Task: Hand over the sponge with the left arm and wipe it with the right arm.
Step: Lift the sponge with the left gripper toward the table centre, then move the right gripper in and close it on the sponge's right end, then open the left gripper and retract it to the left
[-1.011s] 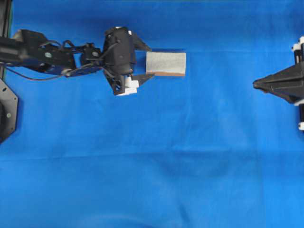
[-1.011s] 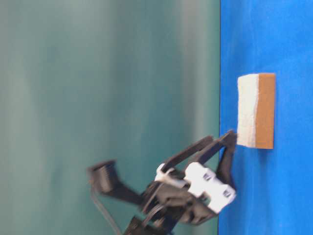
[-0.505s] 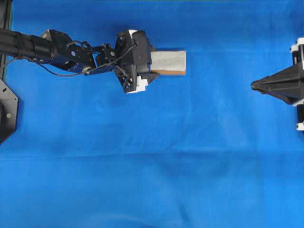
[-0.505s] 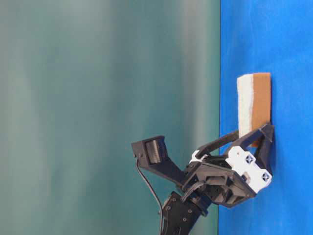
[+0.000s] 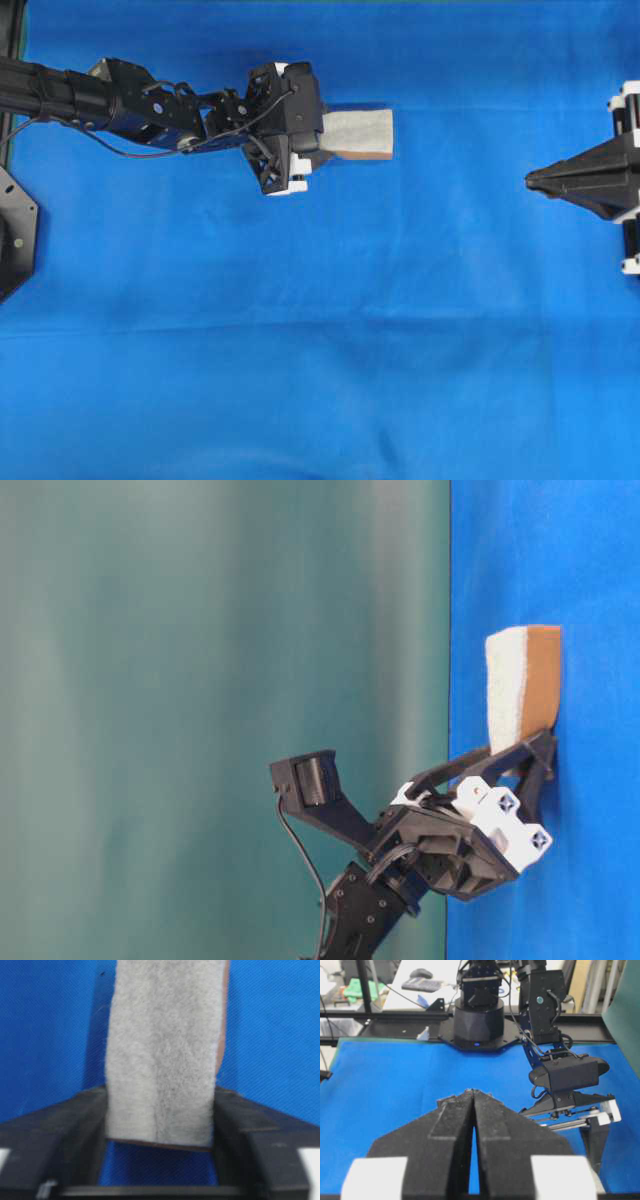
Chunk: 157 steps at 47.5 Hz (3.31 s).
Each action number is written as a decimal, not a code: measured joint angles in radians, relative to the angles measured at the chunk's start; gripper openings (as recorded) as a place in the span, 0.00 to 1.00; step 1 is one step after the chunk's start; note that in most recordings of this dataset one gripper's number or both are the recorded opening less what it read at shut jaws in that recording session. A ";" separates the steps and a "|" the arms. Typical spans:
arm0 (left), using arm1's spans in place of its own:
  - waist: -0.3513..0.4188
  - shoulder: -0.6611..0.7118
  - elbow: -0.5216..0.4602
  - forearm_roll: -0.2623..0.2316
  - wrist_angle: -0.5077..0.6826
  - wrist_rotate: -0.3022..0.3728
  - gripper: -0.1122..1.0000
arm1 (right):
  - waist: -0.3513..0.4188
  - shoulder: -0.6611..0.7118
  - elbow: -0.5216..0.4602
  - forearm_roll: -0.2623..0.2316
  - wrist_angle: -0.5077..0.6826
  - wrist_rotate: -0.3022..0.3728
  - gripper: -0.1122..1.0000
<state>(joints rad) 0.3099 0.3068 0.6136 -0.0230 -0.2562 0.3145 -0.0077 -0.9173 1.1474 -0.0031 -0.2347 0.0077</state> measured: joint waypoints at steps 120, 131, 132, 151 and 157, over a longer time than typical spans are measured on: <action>-0.250 -0.402 0.055 -0.003 0.252 -0.196 0.36 | -0.046 0.841 -0.449 0.015 0.173 0.126 0.74; -0.250 -0.402 0.055 -0.002 0.252 -0.167 0.31 | -0.046 0.841 -0.451 -0.015 0.176 0.112 0.34; -0.250 -0.402 0.055 -0.002 0.252 -0.163 0.31 | -0.048 0.841 -0.453 -0.015 0.176 0.110 0.31; -0.249 -0.422 0.057 -0.002 0.221 -0.175 0.43 | -0.049 0.811 -0.451 -0.017 0.190 0.110 0.28; -0.250 -0.471 0.078 -0.002 0.204 -0.189 0.76 | -0.049 0.784 -0.442 -0.020 0.195 0.109 0.28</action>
<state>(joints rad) 0.0598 -0.1641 0.6918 -0.0245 -0.0522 0.1258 -0.0568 -0.1335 0.7056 -0.0230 -0.0399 0.1166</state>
